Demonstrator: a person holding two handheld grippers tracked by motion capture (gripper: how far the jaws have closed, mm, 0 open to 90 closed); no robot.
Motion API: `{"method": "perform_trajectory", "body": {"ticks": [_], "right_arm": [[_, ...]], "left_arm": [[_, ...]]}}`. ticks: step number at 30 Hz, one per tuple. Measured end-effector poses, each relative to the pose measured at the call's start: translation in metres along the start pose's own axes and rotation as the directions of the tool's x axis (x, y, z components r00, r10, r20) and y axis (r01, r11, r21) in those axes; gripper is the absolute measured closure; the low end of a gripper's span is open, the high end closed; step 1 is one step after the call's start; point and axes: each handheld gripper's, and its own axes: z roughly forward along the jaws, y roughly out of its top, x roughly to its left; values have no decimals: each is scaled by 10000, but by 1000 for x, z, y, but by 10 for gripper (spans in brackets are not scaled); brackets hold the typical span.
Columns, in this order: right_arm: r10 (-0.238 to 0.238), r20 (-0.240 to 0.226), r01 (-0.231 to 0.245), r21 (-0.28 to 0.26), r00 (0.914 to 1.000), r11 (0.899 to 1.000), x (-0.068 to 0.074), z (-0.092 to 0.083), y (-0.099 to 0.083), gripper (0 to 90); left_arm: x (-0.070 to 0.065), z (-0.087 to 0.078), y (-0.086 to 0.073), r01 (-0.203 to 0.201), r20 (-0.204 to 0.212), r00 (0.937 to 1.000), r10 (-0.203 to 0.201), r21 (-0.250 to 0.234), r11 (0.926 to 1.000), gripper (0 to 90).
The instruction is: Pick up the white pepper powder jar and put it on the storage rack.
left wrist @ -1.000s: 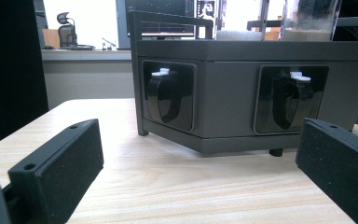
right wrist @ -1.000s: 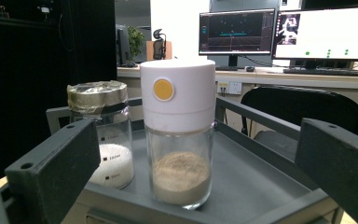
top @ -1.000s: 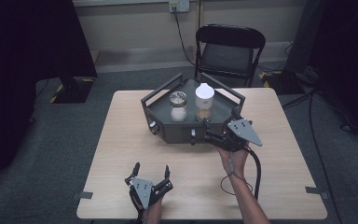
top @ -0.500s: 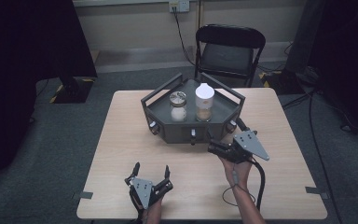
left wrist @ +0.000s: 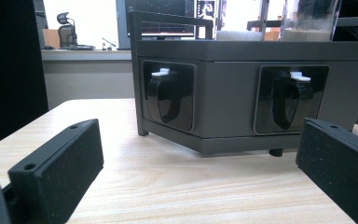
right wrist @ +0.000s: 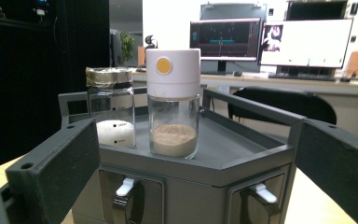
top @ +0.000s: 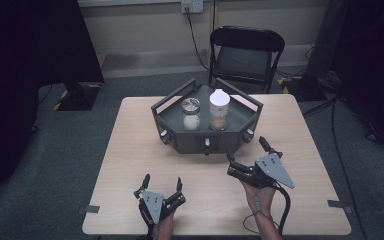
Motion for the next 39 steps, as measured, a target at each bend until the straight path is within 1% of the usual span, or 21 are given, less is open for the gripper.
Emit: {"method": "perform_trajectory", "body": {"ticks": [2, 4, 8, 10, 13, 18, 21, 24, 30, 35, 39], "right_arm": [[-42, 91, 42, -48, 9999, 10000, 1, -4, -3, 0], [53, 93, -53, -33, 9999, 10000, 0, -8, -7, 0], [49, 135, -50, 97, 9999, 9999, 1, -15, -14, 0], [-99, 154, 96, 171, 9998, 9998, 1, -18, -17, 0], [-488, 273, 481, 263, 9984, 9985, 4, -23, -21, 0], [-505, 234, 498, 276, 9985, 9984, 7, -30, -29, 0], [-641, 246, 636, 235, 9976, 9977, 11, -35, -35, 0], [-671, 238, 665, 267, 9975, 9974, 14, -39, -40, 0], [-507, 302, 492, 482, 9983, 9976, 16, -44, -51, 1], [-377, 286, 354, 776, 9989, 9964, 18, -46, -59, 1], [-299, 362, 269, 811, 9989, 9963, 19, -48, -65, 1]], "left_arm": [[0, 0, 0, 0, -1, 10000, 0, 0, 10000, 0], [0, 0, 0, 0, -1, 10000, 0, 1, 10000, 0], [0, 0, 0, -3, 0, 10000, 3, 2, 10000, 0], [0, 0, 0, 0, -1, 10000, 0, 1, 10000, 0], [0, 0, 0, -2, 0, 10000, 2, 1, 10000, 0], [0, 0, 0, 0, 0, 10000, 0, -3, 10000, 0], [0, 0, 0, 1, 1, 10000, -1, -3, 10000, 0], [0, 0, 0, 1, 1, 10000, -1, -5, 10000, 0], [0, 0, 0, 0, 0, 10000, 0, -7, 10000, 0], [0, 0, 0, 1, 0, 10000, -1, -5, 10000, 0], [0, 0, 0, 0, 1, 10000, 0, -5, 10000, 0]]}}
